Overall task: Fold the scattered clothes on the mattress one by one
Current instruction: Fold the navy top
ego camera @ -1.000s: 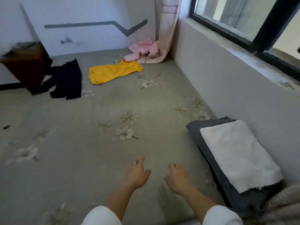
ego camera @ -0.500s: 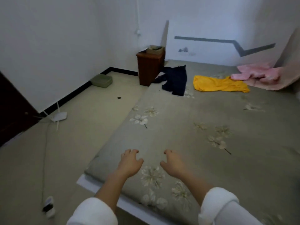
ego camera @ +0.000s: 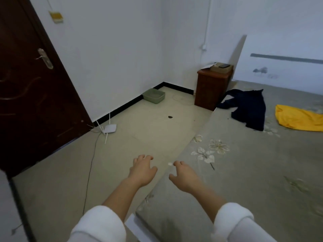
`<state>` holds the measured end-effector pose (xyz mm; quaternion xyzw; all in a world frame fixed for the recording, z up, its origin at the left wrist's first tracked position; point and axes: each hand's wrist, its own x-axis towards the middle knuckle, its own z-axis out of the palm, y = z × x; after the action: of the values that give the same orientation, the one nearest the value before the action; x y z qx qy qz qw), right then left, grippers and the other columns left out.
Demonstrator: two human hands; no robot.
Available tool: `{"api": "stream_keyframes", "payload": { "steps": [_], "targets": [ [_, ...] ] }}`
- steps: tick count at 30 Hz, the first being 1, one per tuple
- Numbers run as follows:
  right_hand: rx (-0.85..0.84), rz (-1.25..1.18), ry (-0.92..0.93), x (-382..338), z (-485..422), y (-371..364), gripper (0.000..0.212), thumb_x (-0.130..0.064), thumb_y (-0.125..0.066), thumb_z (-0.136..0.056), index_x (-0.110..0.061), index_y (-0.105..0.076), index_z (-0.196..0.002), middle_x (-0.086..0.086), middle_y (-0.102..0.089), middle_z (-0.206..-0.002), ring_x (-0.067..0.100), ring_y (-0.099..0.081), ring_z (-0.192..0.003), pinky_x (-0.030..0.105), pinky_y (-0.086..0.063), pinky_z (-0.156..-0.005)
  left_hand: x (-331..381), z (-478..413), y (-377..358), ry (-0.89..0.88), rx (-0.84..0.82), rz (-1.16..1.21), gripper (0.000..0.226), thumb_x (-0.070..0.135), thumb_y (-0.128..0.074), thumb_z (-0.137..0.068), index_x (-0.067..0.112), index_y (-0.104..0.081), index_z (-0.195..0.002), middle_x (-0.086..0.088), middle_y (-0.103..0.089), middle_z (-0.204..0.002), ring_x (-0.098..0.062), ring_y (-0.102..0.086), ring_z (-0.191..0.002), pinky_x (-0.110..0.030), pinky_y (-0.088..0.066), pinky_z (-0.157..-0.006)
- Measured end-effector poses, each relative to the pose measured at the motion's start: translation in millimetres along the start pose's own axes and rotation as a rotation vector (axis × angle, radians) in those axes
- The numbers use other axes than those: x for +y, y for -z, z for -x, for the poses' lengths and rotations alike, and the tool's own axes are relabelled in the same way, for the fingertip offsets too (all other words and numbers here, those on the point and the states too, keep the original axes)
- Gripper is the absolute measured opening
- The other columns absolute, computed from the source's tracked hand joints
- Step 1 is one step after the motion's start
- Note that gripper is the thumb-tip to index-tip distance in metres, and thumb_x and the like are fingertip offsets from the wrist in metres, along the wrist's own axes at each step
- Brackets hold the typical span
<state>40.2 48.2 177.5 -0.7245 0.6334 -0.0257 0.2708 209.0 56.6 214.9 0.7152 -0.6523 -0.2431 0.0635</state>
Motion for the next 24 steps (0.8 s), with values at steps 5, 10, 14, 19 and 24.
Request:
{"api": "stream_keyframes", "payload": {
  "steps": [5, 10, 14, 19, 24],
  "targets": [
    [0.038, 0.008, -0.057, -35, -85, 27, 0.051, -0.04, -0.047, -0.093, -0.011, -0.04, -0.133, 0.011, -0.046, -0.134, 0.031, -0.045, -0.124, 0.04, -0.042, -0.099, -19, -87, 46, -0.042, -0.001, 0.011, 0.049, 0.031, -0.047, -0.094, 0.02, -0.038, -0.141, -0.008, -0.027, -0.151, -0.026, -0.021, -0.139, -0.037, -0.028, -0.111],
    [0.06, 0.024, -0.104, -70, -152, 46, 0.051, -0.039, -0.048, -0.093, -0.01, -0.039, -0.135, 0.012, -0.045, -0.135, 0.031, -0.045, -0.124, 0.039, -0.042, -0.099, -46, -164, 90, -0.067, 0.007, 0.008, 0.048, 0.032, -0.047, -0.094, 0.021, -0.039, -0.14, -0.008, -0.028, -0.15, -0.027, -0.022, -0.138, -0.037, -0.03, -0.11],
    [0.093, -0.028, -0.174, -96, -210, 51, 0.054, -0.039, -0.047, -0.094, -0.011, -0.035, -0.139, 0.01, -0.042, -0.139, 0.028, -0.043, -0.127, 0.038, -0.041, -0.1, -73, -226, 123, -0.14, 0.0, 0.016, 0.046, 0.031, -0.047, -0.094, 0.021, -0.04, -0.138, -0.007, -0.029, -0.149, -0.026, -0.023, -0.137, -0.038, -0.03, -0.11],
    [0.202, -0.091, -0.257, -136, -289, 60, 0.054, -0.039, -0.047, -0.095, -0.011, -0.035, -0.139, 0.01, -0.043, -0.14, 0.028, -0.045, -0.125, 0.037, -0.041, -0.099, -112, -306, 166, -0.253, -0.013, -0.043, 0.045, 0.03, -0.045, -0.094, 0.022, -0.04, -0.138, -0.004, -0.029, -0.148, -0.023, -0.023, -0.136, -0.037, -0.032, -0.108],
    [0.236, -0.168, -0.373, -178, -349, 53, 0.056, -0.038, -0.048, -0.094, -0.01, -0.033, -0.14, 0.011, -0.043, -0.14, 0.029, -0.044, -0.126, 0.04, -0.04, -0.101, -151, -369, 202, -0.335, -0.073, -0.089, 0.045, 0.029, -0.045, -0.094, 0.021, -0.04, -0.138, -0.003, -0.032, -0.147, -0.023, -0.025, -0.136, -0.037, -0.032, -0.108]
  ]
}}
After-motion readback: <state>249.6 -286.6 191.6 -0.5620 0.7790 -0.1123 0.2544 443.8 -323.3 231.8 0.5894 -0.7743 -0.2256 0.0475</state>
